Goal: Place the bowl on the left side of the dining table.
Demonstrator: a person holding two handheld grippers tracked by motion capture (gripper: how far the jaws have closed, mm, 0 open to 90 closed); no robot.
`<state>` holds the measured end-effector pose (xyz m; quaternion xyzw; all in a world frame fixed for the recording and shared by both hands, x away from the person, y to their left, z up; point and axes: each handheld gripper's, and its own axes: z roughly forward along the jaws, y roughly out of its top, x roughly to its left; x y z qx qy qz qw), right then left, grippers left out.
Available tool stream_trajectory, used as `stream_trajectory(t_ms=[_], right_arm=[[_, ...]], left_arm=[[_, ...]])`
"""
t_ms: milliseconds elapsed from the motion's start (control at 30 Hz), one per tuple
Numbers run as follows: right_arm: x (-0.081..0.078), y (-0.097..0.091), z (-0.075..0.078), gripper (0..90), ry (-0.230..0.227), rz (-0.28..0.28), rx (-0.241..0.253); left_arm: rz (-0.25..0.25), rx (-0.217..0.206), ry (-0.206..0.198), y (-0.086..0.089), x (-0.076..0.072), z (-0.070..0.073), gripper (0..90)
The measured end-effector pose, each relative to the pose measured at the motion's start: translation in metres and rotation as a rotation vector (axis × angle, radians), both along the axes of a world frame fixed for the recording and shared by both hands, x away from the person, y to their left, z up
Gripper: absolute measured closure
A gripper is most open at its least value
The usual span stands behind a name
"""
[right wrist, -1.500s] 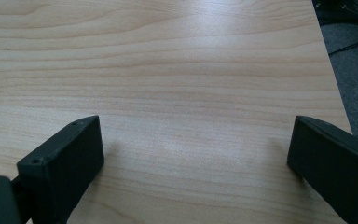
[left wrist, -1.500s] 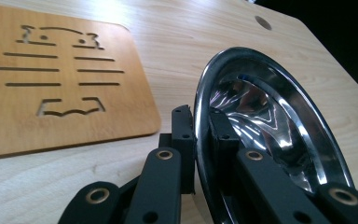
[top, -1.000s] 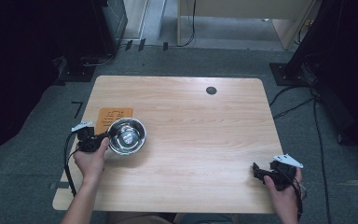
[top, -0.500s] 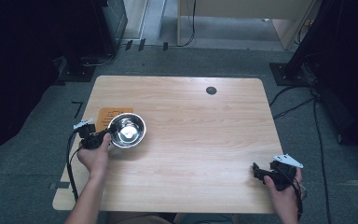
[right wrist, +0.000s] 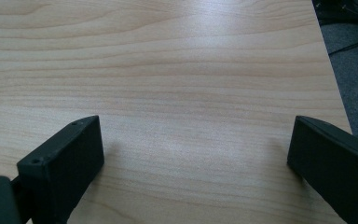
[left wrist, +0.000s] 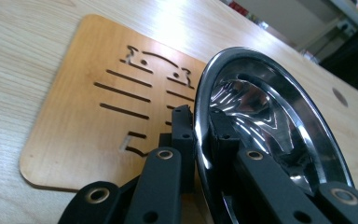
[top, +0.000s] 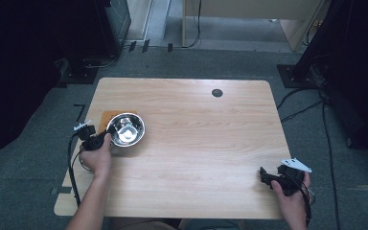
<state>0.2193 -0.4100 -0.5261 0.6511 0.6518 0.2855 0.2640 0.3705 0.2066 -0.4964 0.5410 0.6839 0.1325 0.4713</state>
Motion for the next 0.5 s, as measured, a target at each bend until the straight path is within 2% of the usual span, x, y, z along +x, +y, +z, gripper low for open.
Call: stream_trajectory(t_ms=[200,333,367,500], right_arm=[[0.000,0.000,0.000,3.1,0.000,0.000,0.000],[0.000,0.000,0.000,3.1,0.001,-0.001,0.001],[0.000,0.000,0.000,3.1,0.000,0.000,0.000],[0.000,0.000,0.000,3.1,0.000,0.000,0.000]], left_arm=[[0.073,-0.008,0.024,0.006,0.005,-0.004,84.3],[0.112,-0.030,0.033,0.010,0.008,-0.005,84.3],[0.141,-0.038,0.041,0.013,0.010,-0.006,84.3],[0.177,-0.044,0.051,0.017,0.012,-0.009,84.3]])
